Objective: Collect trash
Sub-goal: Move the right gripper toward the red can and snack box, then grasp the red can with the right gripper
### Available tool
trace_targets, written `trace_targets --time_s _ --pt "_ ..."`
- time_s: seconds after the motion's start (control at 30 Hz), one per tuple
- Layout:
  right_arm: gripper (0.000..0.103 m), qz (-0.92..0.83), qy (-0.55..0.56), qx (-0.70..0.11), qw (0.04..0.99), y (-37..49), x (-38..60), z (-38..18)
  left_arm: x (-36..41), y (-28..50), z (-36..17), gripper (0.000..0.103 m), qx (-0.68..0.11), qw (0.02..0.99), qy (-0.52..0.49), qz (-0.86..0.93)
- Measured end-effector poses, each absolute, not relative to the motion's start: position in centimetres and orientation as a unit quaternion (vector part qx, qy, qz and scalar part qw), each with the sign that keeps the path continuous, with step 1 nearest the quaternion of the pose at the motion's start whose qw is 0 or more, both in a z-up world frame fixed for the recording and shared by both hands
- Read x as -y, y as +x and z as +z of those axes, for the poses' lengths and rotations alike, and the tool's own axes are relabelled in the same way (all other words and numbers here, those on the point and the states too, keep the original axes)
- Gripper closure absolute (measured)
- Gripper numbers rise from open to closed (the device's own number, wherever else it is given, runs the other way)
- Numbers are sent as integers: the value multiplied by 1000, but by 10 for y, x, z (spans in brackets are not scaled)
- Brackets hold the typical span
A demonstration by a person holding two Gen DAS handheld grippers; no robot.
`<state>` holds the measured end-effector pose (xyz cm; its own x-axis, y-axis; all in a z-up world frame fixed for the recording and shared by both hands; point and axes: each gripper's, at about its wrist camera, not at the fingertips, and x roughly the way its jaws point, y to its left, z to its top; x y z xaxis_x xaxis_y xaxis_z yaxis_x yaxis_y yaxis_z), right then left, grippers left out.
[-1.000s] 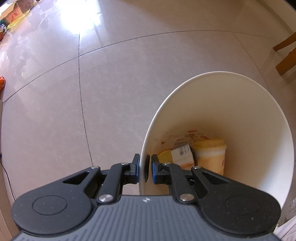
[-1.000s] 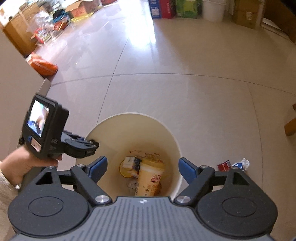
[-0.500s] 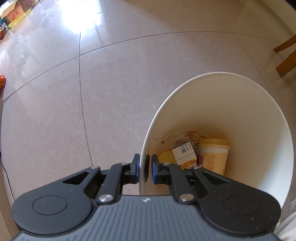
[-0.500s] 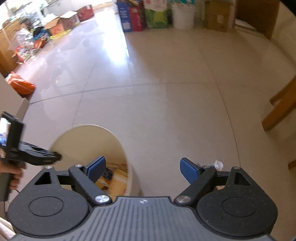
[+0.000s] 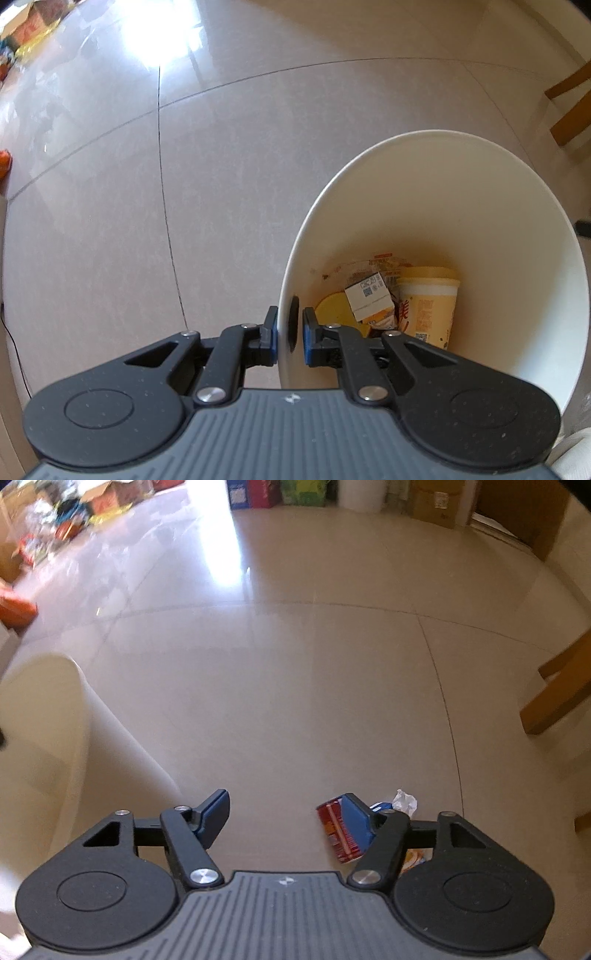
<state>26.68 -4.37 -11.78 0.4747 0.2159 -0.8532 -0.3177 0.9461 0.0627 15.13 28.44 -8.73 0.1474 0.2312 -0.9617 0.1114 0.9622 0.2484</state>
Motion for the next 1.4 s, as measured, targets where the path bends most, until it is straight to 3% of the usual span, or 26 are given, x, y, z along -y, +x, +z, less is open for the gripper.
trace_targets --time_s 0.53,0.97,1.4 --pt "42 135 -130 -543 819 306 49 -272 -282 153 -91 93 -658 740 132 48" --pt "45 120 -163 -557 806 315 43 -300 -282 154 -92 93 -660 738 130 51" --pt "46 104 -111 -587 795 327 47 -300 -283 154 -93 93 -660 738 131 49"
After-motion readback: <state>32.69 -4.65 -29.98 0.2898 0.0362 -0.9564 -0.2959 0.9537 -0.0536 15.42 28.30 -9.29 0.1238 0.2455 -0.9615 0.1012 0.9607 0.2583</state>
